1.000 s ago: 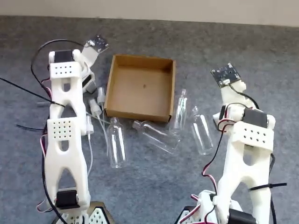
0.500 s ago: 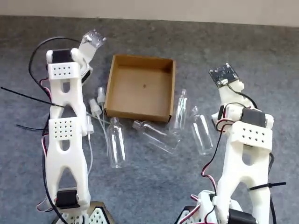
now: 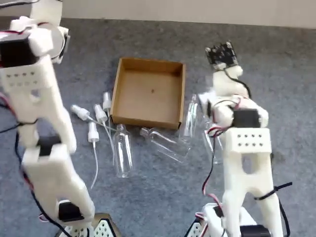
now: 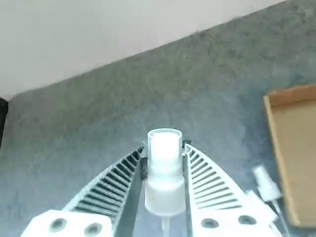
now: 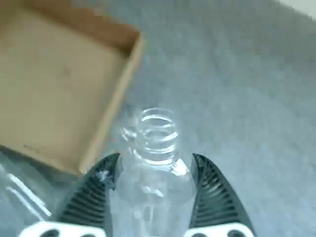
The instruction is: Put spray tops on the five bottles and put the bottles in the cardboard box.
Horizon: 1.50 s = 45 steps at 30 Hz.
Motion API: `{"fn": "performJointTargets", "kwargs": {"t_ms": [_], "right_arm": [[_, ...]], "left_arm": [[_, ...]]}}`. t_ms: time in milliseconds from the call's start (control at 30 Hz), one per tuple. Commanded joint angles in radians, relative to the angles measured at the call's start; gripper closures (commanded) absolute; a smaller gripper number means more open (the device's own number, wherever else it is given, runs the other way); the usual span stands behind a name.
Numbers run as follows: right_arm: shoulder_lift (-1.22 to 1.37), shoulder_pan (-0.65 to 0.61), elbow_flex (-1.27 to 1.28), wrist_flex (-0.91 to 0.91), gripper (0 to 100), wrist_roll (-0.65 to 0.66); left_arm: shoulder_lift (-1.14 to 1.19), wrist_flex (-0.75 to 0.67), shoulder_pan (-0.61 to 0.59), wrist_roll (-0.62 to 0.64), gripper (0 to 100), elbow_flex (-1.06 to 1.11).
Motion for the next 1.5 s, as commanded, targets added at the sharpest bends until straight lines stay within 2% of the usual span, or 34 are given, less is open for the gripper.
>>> {"fn": "performJointTargets", "kwargs": {"t_ms": [0, 67, 167, 333, 433, 600, 767, 933, 1200, 1467], "right_arm": [[-0.122, -0.183, -0.038, -0.173, 99.5, -0.117], [-0.18, -0.248, 0.05, -0.263, 99.5, -0.152], [-0.278, -0.332, 0.213, -0.397, 99.5, -0.192], [-0.489, -0.401, 0.498, -0.547, 99.5, -0.253], [-0.634, -0.447, 0.621, -0.565, 99.5, -0.249], [-0.86, -0.496, 0.76, -0.564, 99.5, -0.245], [-0.921, -0.495, 0.852, -0.564, 99.5, -0.245], [-0.921, -0.495, 0.858, -0.567, 99.5, -0.245], [-0.921, -0.492, 0.862, -0.567, 99.5, -0.245], [-0.921, -0.492, 0.865, -0.568, 99.5, -0.245]], "left_arm": [[-0.458, 0.003, 0.028, 0.026, 98, 0.423], [-0.607, 0.0, 0.073, 0.038, 98, 0.535], [-0.789, -0.081, 0.159, 0.16, 98, 0.639], [-0.938, -0.313, 0.343, 0.333, 98, 0.779], [-0.954, -0.479, 0.476, 0.414, 99, 0.849], [-0.954, -0.741, 0.653, 0.45, 99, 0.974], [-0.954, -0.882, 0.75, 0.446, 99, 1.038], [-0.954, -0.918, 0.8, 0.448, 99, 1.056], [-0.963, -0.918, 0.797, 0.446, 99, 1.178], [-0.975, -0.888, 0.797, 0.446, 99, 1.148]]}}
